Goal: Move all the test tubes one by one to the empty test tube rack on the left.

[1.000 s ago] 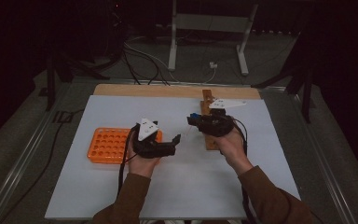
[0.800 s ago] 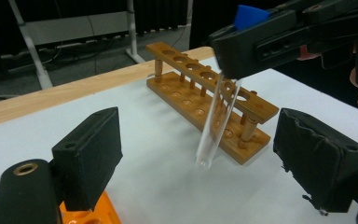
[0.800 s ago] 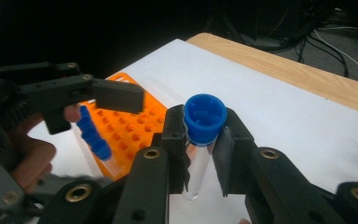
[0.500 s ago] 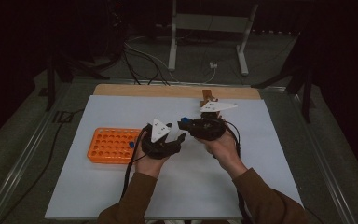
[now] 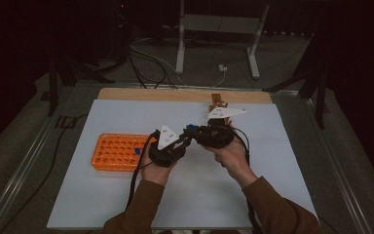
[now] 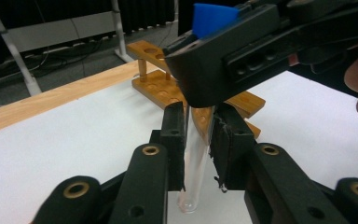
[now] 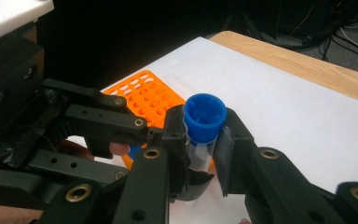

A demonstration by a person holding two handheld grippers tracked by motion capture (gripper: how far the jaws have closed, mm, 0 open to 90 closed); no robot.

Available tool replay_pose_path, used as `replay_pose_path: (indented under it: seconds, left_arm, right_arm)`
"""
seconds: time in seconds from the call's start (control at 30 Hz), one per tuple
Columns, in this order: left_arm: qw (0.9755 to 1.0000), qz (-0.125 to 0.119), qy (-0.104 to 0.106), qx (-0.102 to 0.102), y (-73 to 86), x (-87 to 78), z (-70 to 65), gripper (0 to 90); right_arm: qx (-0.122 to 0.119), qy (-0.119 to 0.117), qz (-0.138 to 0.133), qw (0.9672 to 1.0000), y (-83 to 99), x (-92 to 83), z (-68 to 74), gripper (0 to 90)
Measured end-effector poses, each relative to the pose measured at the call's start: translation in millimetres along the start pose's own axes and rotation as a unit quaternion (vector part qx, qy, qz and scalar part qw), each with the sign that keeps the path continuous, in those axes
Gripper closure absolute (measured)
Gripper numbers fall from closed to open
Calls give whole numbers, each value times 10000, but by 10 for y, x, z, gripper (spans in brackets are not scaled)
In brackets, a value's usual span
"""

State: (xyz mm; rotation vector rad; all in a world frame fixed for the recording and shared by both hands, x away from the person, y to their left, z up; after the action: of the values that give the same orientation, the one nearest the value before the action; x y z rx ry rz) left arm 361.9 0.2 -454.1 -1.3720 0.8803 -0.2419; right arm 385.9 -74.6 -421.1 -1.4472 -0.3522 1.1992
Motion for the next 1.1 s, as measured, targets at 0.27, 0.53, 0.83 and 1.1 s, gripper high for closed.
replay_pose_path:
  seconds: [0.27,0.53,0.83,1.1]
  left_arm:
    - [10000,29,-16,-35,14,-7,32,785]
    - [9999,-2,-81,-146,11,-36,116,785]
    - [9994,-110,-155,-277,-11,-124,231,785]
    - [9989,-220,-229,-358,-30,-219,329,785]
  right_arm:
    - [-4,-4,-61,10000,-6,-21,-7,562]
    - [2,80,-155,9998,-22,-112,-47,317]
    - [-248,306,-142,9991,23,-194,-116,88]
    - [-416,437,-92,9981,127,-238,-155,16]
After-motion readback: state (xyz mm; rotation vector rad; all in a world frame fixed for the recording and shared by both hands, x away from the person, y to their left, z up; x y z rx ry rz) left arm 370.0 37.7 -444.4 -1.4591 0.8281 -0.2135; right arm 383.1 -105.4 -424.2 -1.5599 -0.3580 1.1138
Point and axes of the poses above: each handheld gripper's, and its own axes: x roughly forward along the jaws, y roughly out of its underside, z roughly to its left, the point moved 8 cm from there along x, roughly forward along the jaws, and after that the axes turned 2 degrees about -x, right-handed, at the moved point
